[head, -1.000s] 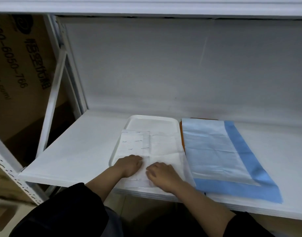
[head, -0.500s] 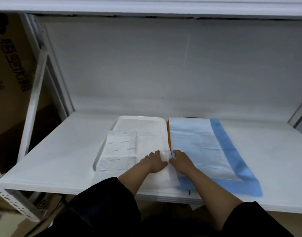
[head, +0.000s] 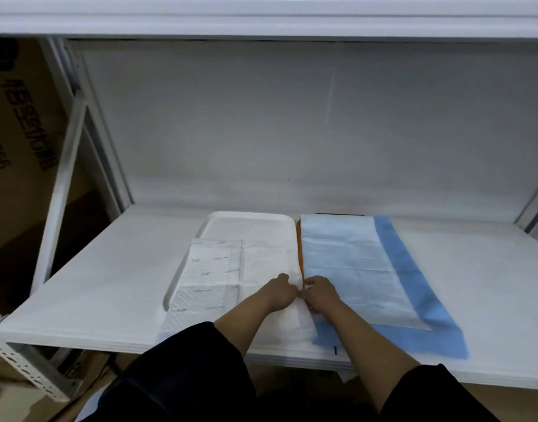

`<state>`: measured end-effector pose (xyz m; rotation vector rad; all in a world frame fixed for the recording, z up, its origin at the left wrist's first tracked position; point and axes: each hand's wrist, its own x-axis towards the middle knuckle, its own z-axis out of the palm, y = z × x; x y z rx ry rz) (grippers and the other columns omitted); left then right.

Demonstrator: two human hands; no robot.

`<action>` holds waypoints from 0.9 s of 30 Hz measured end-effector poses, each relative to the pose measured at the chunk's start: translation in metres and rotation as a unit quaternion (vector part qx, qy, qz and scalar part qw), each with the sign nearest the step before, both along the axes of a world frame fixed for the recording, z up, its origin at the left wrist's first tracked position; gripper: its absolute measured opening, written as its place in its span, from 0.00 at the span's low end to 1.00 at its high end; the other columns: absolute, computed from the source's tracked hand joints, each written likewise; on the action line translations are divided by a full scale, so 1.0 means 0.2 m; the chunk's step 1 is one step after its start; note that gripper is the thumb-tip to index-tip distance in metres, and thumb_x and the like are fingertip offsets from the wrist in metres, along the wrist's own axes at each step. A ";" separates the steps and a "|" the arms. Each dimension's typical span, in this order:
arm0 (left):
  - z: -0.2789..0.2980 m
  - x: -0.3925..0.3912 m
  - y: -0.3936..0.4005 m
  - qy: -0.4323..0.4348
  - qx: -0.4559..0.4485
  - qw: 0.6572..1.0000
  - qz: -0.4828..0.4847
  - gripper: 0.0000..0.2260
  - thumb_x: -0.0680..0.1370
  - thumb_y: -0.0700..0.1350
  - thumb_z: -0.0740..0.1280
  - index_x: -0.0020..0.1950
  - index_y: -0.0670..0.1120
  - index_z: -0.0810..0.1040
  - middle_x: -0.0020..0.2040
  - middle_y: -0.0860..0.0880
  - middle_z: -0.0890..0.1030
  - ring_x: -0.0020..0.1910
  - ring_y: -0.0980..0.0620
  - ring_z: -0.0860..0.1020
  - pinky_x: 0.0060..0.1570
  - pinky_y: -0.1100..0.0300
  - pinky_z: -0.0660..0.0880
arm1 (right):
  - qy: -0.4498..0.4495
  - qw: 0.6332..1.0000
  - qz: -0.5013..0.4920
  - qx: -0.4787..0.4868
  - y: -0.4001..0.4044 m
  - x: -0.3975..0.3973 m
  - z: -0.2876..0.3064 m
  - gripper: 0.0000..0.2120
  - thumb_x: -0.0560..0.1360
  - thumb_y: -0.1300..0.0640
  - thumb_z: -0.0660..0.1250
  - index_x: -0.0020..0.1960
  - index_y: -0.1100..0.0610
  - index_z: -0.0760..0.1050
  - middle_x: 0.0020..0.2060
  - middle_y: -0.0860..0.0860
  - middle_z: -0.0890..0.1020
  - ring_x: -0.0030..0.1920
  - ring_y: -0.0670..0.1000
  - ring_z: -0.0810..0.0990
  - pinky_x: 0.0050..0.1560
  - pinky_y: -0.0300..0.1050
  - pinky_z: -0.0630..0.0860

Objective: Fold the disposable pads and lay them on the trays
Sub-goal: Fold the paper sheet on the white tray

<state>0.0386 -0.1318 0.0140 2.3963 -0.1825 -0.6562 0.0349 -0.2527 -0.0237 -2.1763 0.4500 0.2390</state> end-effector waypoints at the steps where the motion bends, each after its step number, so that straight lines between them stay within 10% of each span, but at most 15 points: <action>1: 0.01 0.00 0.01 -0.004 -0.011 1.000 0.006 0.24 0.82 0.44 0.53 0.77 0.41 0.54 0.76 0.41 0.59 0.74 0.44 0.62 0.69 0.57 0.61 | 0.000 1.000 0.001 0.000 0.01 0.00 0.01 0.11 0.74 0.58 0.69 0.55 0.60 0.78 0.48 0.56 0.81 0.47 0.53 0.79 0.55 0.51 0.78; 6: 0.04 0.02 0.06 -0.019 -0.070 0.997 0.040 0.23 0.82 0.44 0.54 0.77 0.41 0.56 0.76 0.43 0.59 0.74 0.45 0.61 0.72 0.56 0.60 | -0.030 0.998 -0.027 0.053 0.07 0.01 0.07 0.08 0.75 0.57 0.65 0.39 0.58 0.72 0.38 0.54 0.77 0.40 0.53 0.77 0.47 0.50 0.78; 17: 0.17 0.13 0.37 0.022 -0.265 0.948 0.173 0.23 0.80 0.57 0.55 0.68 0.45 0.68 0.60 0.46 0.75 0.57 0.46 0.75 0.51 0.54 0.72 | -0.075 0.958 0.045 0.274 0.43 0.01 0.27 0.06 0.76 0.54 0.61 0.50 0.53 0.75 0.50 0.47 0.78 0.58 0.49 0.75 0.63 0.49 0.70; 27: 0.15 0.19 0.79 -0.026 -0.218 0.954 0.202 0.06 0.75 0.41 0.63 0.49 0.40 0.76 0.44 0.44 0.78 0.41 0.47 0.77 0.39 0.59 0.74 | -0.104 0.938 0.155 0.291 0.73 0.01 0.25 0.11 0.77 0.63 0.59 0.55 0.63 0.78 0.48 0.51 0.80 0.51 0.43 0.79 0.54 0.37 0.72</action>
